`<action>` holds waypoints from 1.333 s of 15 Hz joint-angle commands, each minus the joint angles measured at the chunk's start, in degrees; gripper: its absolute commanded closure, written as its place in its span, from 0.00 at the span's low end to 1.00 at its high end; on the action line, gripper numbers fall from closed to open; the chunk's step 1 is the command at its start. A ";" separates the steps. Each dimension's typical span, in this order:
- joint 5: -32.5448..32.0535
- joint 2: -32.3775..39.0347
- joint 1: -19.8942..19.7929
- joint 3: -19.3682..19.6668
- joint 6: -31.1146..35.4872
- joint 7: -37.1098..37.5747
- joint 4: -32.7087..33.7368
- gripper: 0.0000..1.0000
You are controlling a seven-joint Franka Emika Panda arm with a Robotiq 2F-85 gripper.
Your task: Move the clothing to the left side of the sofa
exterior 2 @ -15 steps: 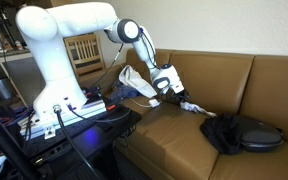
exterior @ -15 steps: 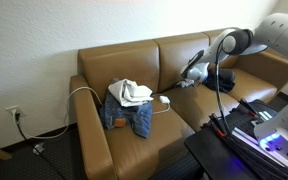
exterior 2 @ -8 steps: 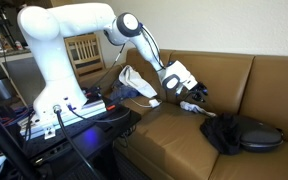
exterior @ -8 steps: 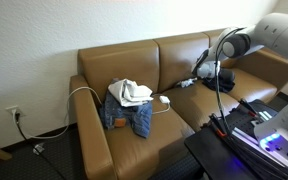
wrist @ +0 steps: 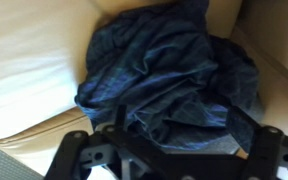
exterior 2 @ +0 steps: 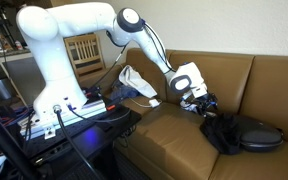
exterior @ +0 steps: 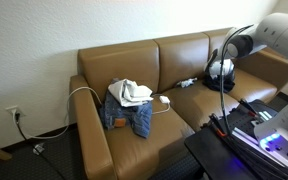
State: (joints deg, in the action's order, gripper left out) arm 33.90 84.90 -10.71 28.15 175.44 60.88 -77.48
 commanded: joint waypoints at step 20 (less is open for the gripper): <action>-30.57 2.57 -20.95 -18.23 -23.06 43.20 12.20 0.00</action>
State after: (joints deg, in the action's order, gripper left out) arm 6.83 87.48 -28.90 11.69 154.52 101.03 -66.55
